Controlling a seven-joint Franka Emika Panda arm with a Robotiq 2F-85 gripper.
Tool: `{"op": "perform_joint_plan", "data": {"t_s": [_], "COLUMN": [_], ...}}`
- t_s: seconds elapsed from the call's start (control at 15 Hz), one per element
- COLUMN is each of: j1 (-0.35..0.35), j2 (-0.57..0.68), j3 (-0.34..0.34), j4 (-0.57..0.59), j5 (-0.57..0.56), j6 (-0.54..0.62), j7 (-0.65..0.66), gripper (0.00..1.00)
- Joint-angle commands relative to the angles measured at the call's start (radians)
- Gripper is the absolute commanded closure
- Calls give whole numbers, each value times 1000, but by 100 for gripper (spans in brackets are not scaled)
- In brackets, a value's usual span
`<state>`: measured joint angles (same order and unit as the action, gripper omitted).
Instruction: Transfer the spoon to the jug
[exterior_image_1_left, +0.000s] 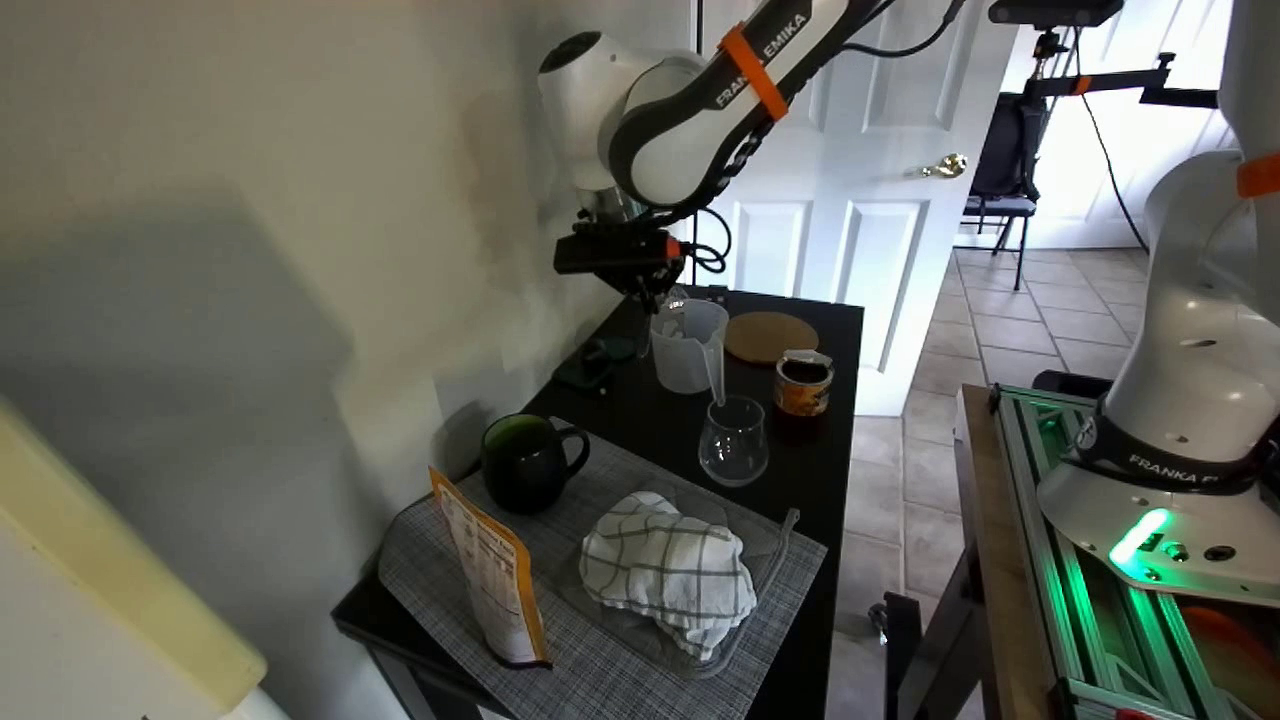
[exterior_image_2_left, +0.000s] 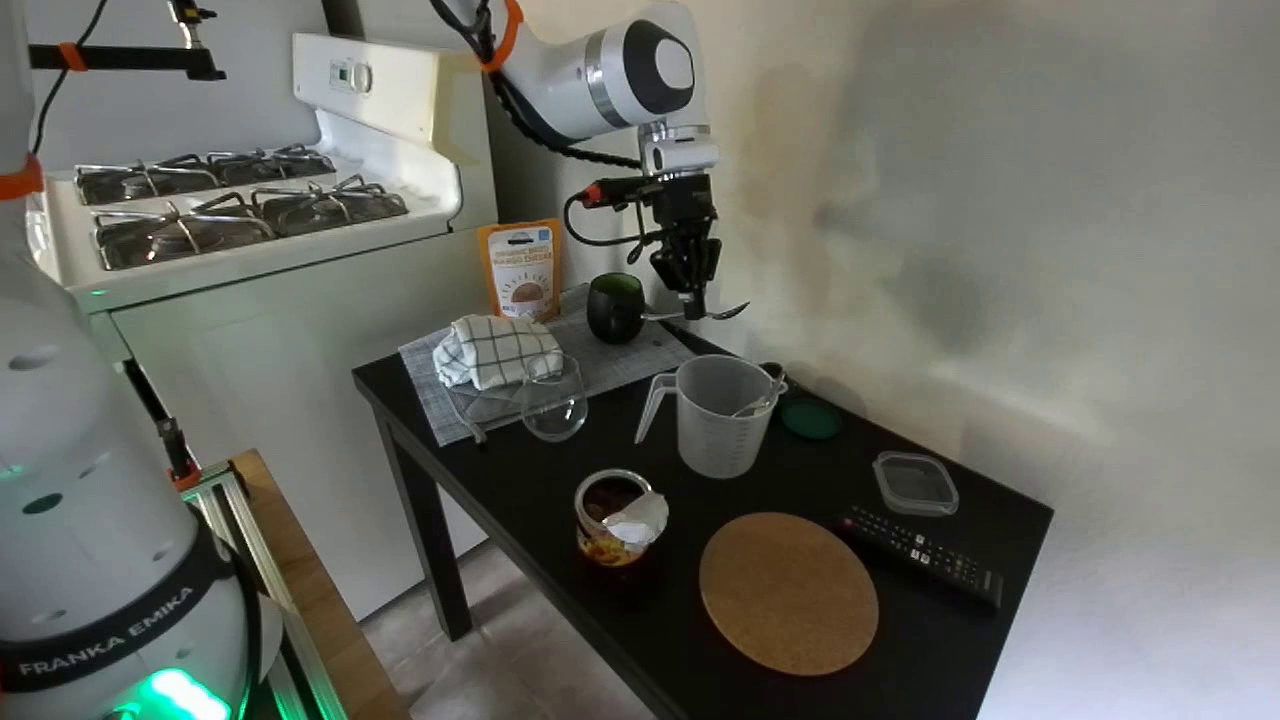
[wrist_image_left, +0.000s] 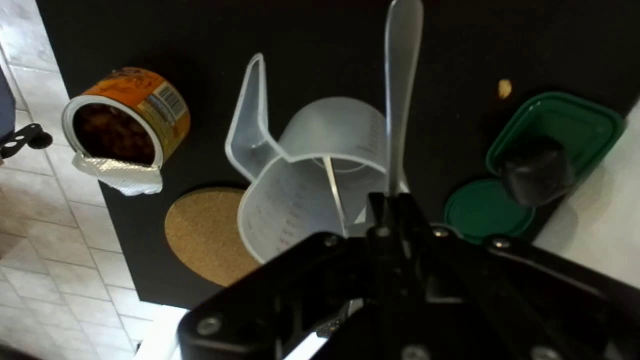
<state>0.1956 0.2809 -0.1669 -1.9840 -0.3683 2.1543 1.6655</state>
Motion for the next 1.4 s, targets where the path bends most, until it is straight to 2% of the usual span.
{"op": "perform_joint_plan", "data": {"t_s": [0.0, 0.27, 0.53, 0.8, 1.13, 1.27, 1.33], "j1": [-30, -94, -147, -169, -141, -156, -151], "j2": [-168, -226, -185, -105, 11, 33, 2], "j3": [3, 28, 47, 53, 71, 95, 80], "j4": [-138, -145, -94, -51, 8, 12, -14], "j5": [-115, -183, -178, -222, -302, -253, -269], "j6": [-3, -159, -307, -299, -353, -287, -309], "j7": [150, 243, 247, 245, 221, 120, 184], "gripper": [98, 98, 98, 98, 98, 98, 93]}}
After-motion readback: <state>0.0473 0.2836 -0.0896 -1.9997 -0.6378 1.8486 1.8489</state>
